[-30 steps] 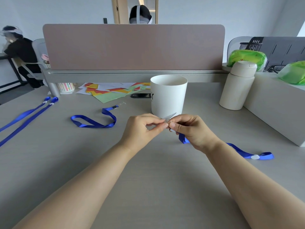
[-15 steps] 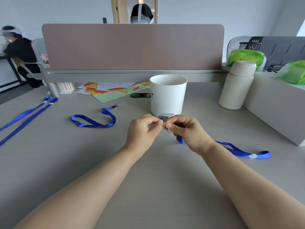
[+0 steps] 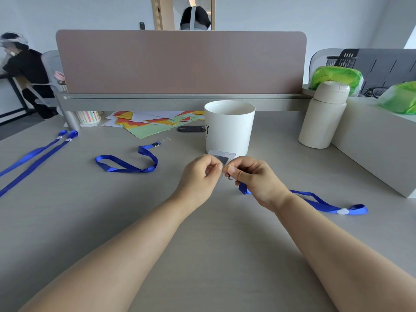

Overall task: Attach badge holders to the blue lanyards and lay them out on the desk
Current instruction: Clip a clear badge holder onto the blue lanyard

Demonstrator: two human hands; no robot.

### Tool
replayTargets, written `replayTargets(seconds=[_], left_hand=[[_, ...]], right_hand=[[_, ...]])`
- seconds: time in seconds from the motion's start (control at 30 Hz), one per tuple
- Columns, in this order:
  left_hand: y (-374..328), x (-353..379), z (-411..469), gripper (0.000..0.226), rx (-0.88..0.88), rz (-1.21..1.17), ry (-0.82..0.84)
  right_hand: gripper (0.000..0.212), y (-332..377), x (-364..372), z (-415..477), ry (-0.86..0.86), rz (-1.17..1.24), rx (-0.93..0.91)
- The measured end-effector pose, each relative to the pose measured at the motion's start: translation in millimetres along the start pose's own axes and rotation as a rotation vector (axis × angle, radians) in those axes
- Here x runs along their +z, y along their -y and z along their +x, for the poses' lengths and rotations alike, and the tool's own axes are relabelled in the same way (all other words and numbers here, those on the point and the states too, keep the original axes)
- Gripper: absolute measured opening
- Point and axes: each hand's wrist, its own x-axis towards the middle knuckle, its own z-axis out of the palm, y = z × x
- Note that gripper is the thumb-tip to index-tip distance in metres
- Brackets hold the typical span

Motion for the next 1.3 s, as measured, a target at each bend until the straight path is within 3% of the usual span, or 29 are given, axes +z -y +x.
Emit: replayTargets(seconds=[0.1, 0.2, 0.43, 0.6, 0.83, 0.9, 1.0, 1.17, 1.3], left_hand=[[-2, -3, 0, 0.013, 0.104, 0.29, 0.075], [-3, -4, -2, 0.017, 0.157, 0.396, 0.105], [-1, -3, -3, 0.03, 0.186, 0.216, 0.074], [0, 4, -4, 0.032, 0.179, 0.15, -0.028], [0, 4, -1, 0.036, -0.005, -0.201, 0.037], [2, 2, 0, 0.036, 0.006, -0.153, 0.035], [13, 2, 4, 0.026, 0.152, 0.023, -0.103], [15, -6, 4, 0.045, 0.125, -0.121, 0.173], [14, -10, 7, 0.049, 0.117, 0.011, 0.052]], right_hand=[[0.023, 1, 2, -1, 0.014, -0.039, 0.001], [0.022, 3, 3, -1, 0.02, -0.037, -0.008], [0.027, 4, 5, 0, 0.096, -0.002, -0.022], [0.017, 5, 8, 1, 0.119, 0.128, -0.024], [0.018, 3, 5, 2, 0.133, 0.285, 0.013], [0.017, 2, 5, 2, 0.133, 0.324, 0.039], [0.015, 3, 5, 2, 0.124, 0.358, 0.067], [0.024, 5, 2, 0, 0.093, 0.348, 0.105], [0.028, 9, 2, 0, 0.064, 0.254, 0.108]])
